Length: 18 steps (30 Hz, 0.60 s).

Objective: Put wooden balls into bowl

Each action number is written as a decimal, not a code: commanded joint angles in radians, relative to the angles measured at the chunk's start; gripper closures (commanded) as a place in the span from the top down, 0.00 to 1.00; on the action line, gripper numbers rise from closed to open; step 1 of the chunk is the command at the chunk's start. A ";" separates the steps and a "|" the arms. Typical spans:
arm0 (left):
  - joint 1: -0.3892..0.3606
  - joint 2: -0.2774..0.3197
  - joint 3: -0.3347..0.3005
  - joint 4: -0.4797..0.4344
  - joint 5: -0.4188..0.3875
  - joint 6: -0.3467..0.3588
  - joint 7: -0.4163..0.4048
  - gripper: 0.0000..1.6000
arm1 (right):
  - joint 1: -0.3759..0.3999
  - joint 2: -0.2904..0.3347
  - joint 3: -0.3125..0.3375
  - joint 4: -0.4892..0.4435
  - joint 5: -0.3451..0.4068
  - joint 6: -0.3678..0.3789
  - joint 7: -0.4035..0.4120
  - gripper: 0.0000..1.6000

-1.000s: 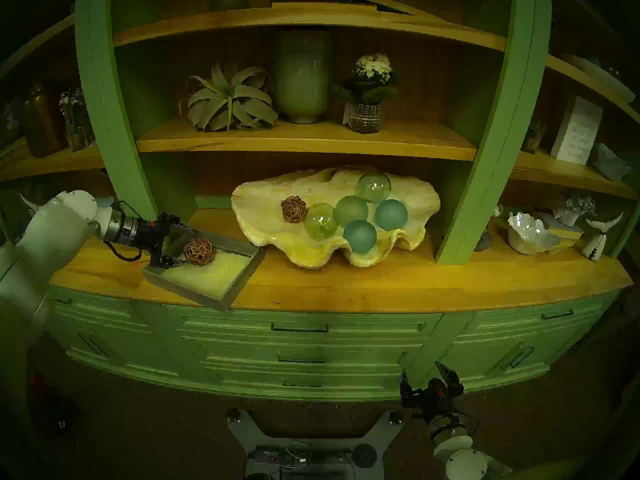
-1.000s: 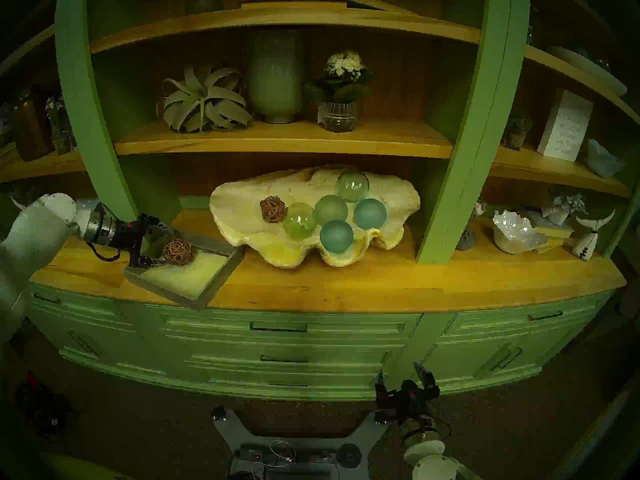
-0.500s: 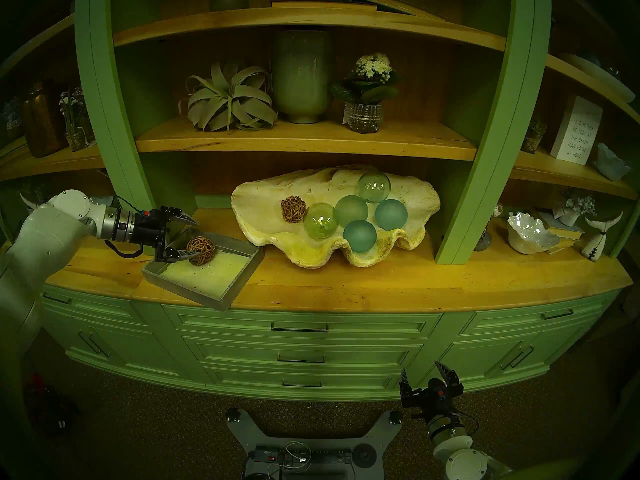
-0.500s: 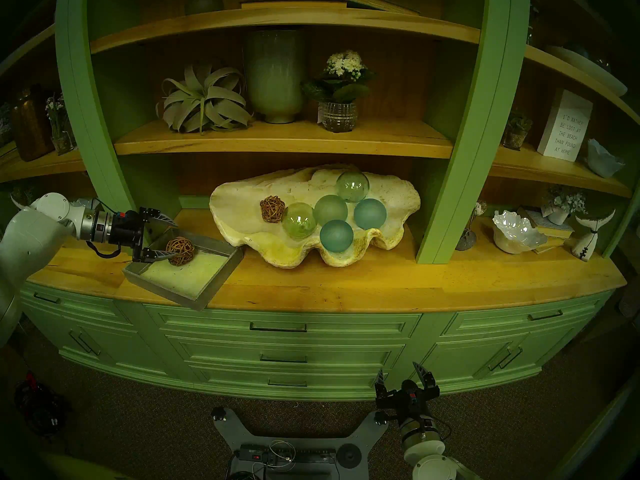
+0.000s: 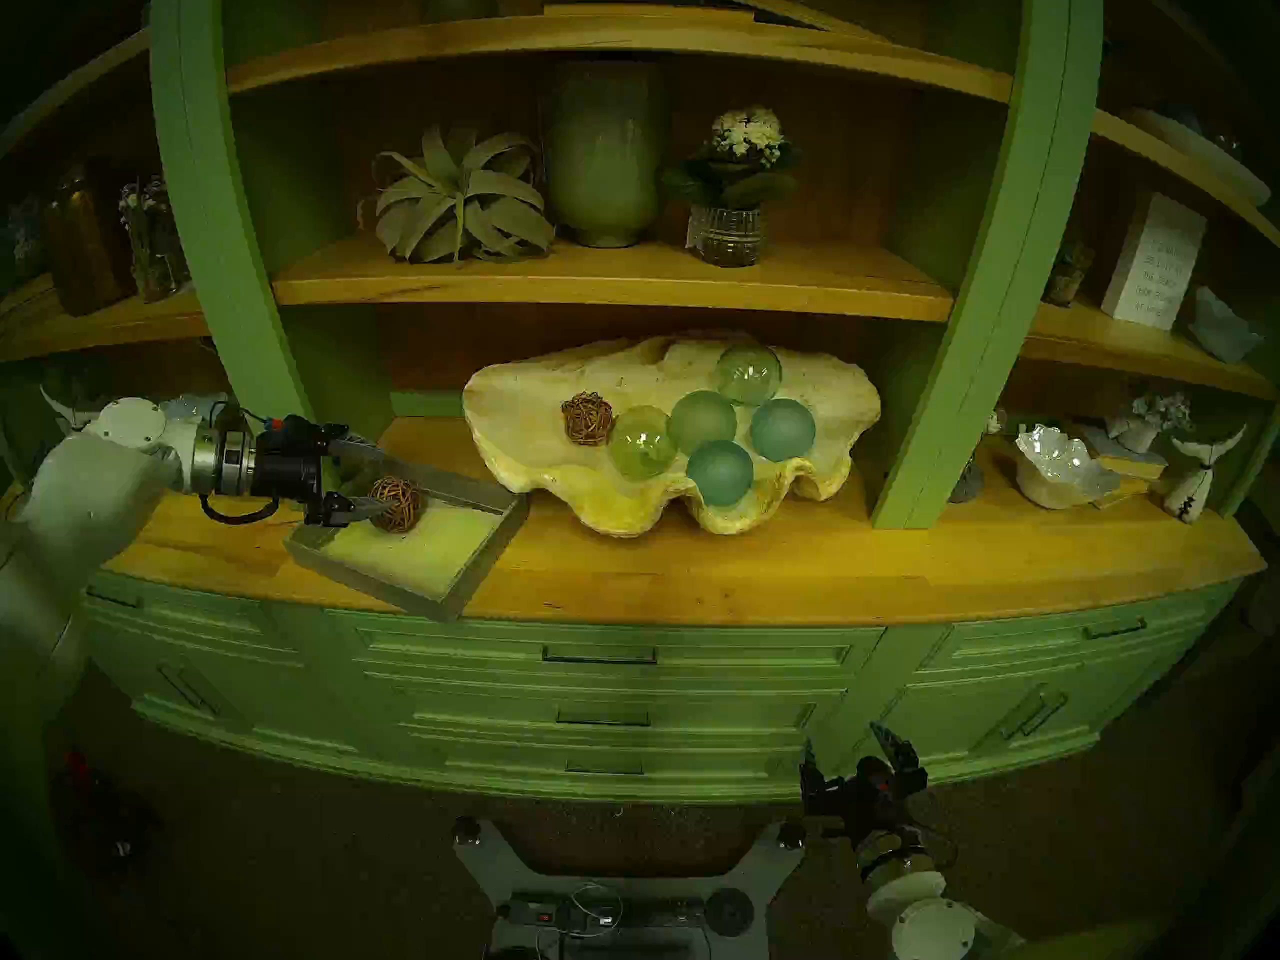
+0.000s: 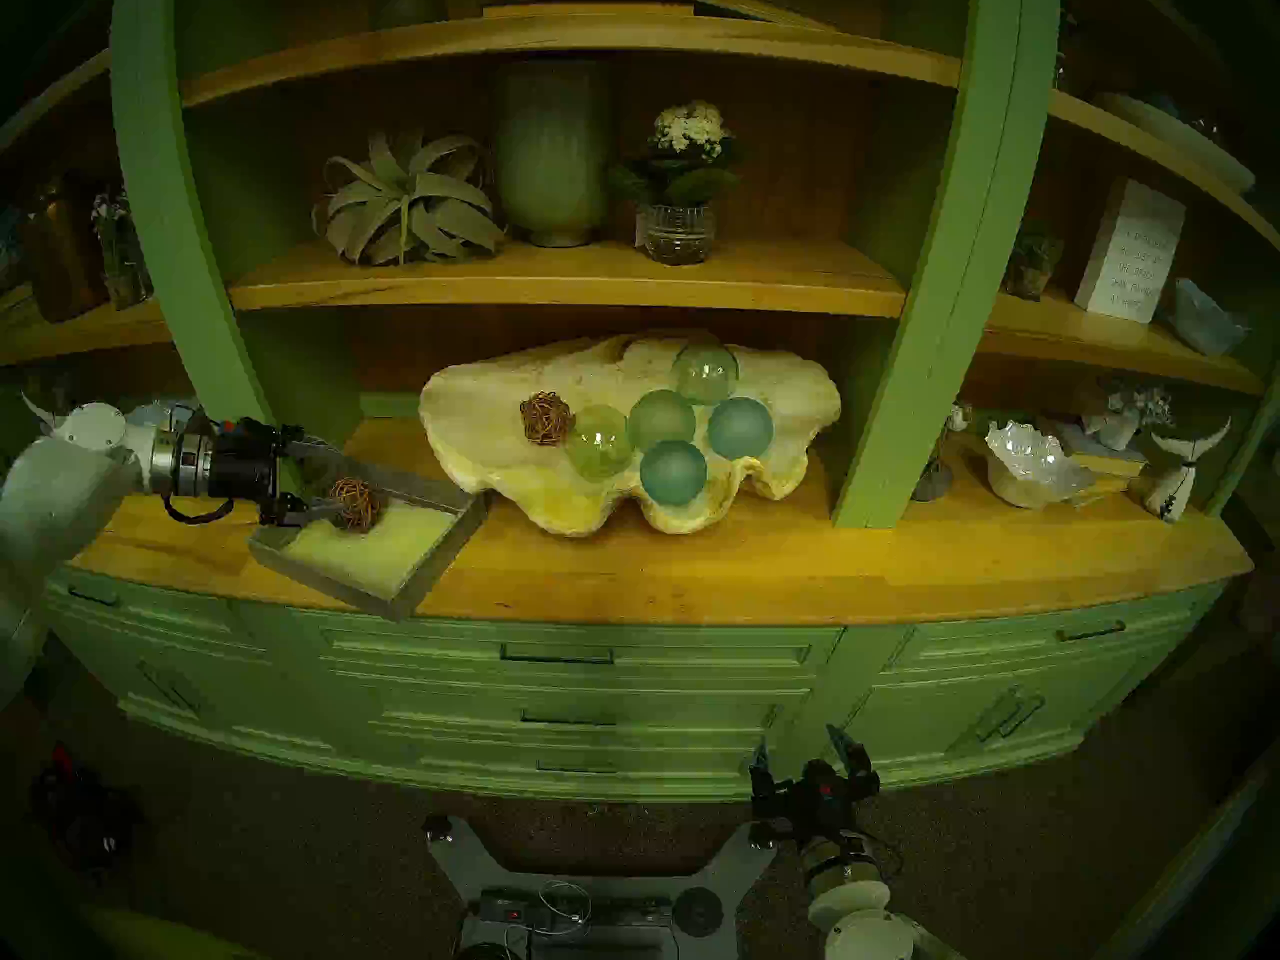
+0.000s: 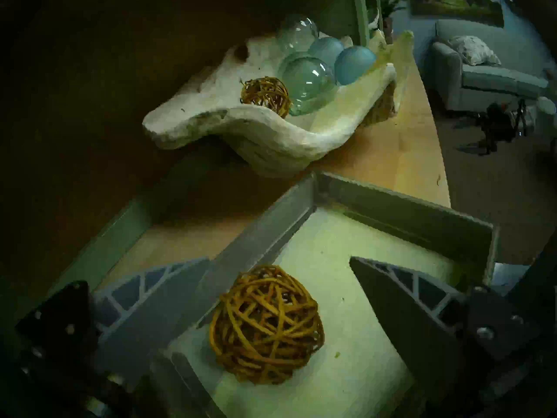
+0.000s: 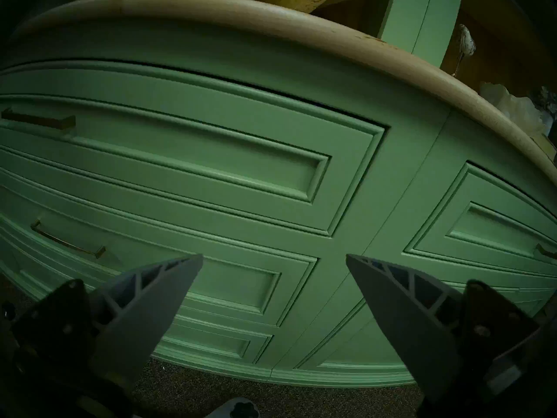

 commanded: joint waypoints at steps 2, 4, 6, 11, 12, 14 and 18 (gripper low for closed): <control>-0.001 0.010 -0.004 -0.075 0.013 0.032 0.082 1.00 | -0.002 0.001 0.003 -0.028 0.000 -0.003 -0.002 1.00; 0.009 0.014 -0.002 -0.085 0.016 0.053 0.111 1.00 | -0.002 0.001 0.003 -0.028 0.000 -0.003 -0.002 1.00; 0.012 0.018 0.001 -0.095 0.020 0.065 0.127 1.00 | -0.002 0.001 0.003 -0.028 0.000 -0.002 -0.002 1.00; 0.027 0.031 0.010 -0.130 0.038 0.108 0.182 1.00 | -0.002 0.001 0.003 -0.029 0.000 -0.002 -0.002 1.00; 0.029 0.033 0.010 -0.135 0.040 0.114 0.187 1.00 | -0.002 0.001 0.003 -0.029 0.000 -0.002 -0.002 1.00; 0.030 0.035 0.011 -0.141 0.046 0.125 0.193 1.00 | -0.002 0.001 0.003 -0.029 0.000 -0.002 -0.002 1.00; 0.029 0.029 0.014 -0.135 0.054 0.133 0.188 1.00 | -0.002 0.001 0.003 -0.029 0.000 -0.002 -0.002 1.00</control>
